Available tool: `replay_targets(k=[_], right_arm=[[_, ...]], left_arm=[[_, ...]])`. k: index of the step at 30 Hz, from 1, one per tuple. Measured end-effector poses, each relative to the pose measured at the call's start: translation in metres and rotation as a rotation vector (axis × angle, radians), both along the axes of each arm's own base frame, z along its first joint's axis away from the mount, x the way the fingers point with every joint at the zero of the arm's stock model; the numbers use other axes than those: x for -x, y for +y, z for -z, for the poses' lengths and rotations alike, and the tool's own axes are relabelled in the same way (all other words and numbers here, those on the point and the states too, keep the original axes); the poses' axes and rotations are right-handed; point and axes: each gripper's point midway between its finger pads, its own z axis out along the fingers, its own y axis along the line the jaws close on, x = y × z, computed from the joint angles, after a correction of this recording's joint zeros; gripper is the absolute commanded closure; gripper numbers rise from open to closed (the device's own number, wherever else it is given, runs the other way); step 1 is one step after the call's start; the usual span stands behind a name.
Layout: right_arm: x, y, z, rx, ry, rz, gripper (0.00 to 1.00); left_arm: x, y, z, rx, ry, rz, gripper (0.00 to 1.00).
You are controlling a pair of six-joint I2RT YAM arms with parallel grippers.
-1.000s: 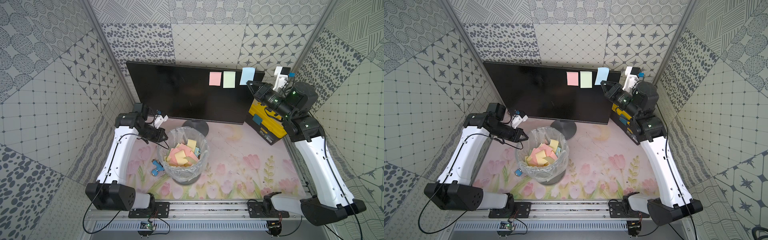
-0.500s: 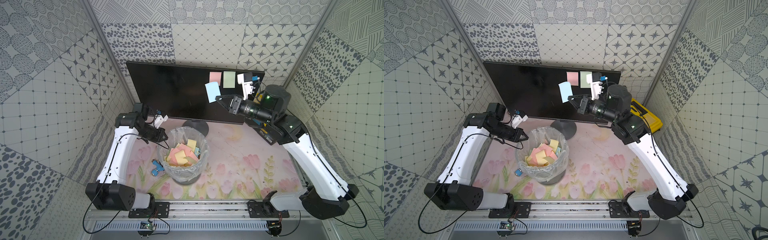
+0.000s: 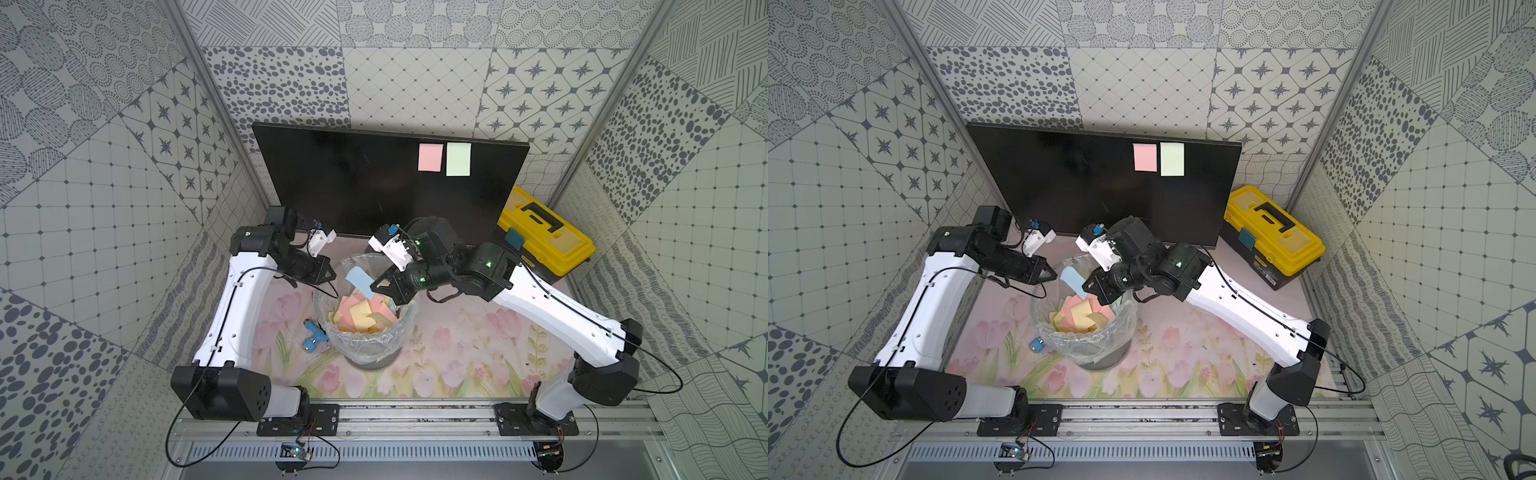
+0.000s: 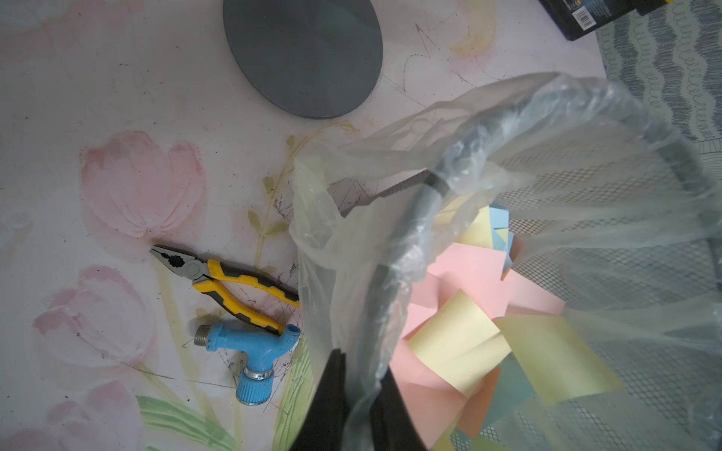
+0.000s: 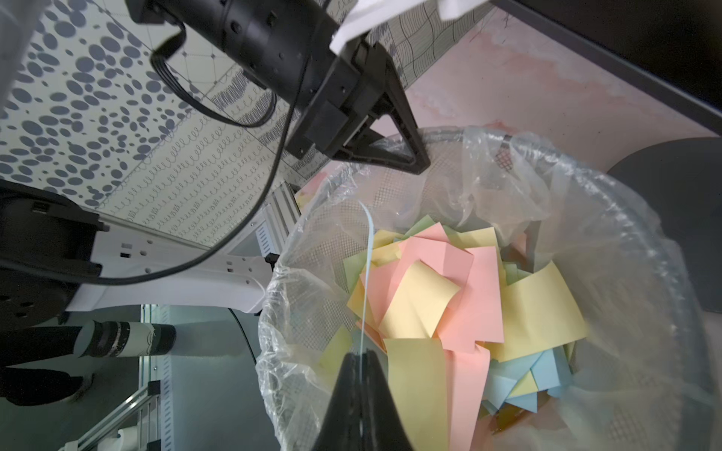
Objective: Remove the sticky note from the monitor
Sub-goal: Place the sticky note in the trash bin, then tear off the sticky note from the monitor.
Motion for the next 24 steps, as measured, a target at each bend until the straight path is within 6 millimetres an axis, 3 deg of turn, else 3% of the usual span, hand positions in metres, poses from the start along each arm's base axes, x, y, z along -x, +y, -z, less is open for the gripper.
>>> replay_targets(k=[4, 5, 13, 17, 20, 24], right_arm=[[0.002, 0.000, 0.007, 0.043, -0.015, -0.007, 0.65], [0.002, -0.001, 0.008, 0.050, -0.024, -0.008, 0.62], [-0.015, -0.009, -0.017, 0.025, -0.100, 0.045, 0.60], [-0.037, -0.020, -0.039, -0.009, -0.139, 0.124, 0.60], [-0.063, -0.040, -0.055, -0.042, -0.150, 0.235, 0.60], [-0.108, -0.095, -0.079, -0.144, -0.142, 0.474, 0.55]], left_arm=[[0.000, 0.000, 0.000, 0.000, 0.000, 0.000, 1.00], [0.000, 0.000, 0.000, 0.000, 0.000, 0.000, 1.00], [0.000, 0.000, 0.000, 0.000, -0.001, 0.000, 1.00], [0.000, 0.000, 0.000, 0.000, 0.000, 0.000, 1.00], [-0.001, 0.000, 0.000, 0.000, -0.001, 0.000, 1.00], [-0.002, 0.000, 0.000, 0.000, 0.001, -0.001, 1.00]])
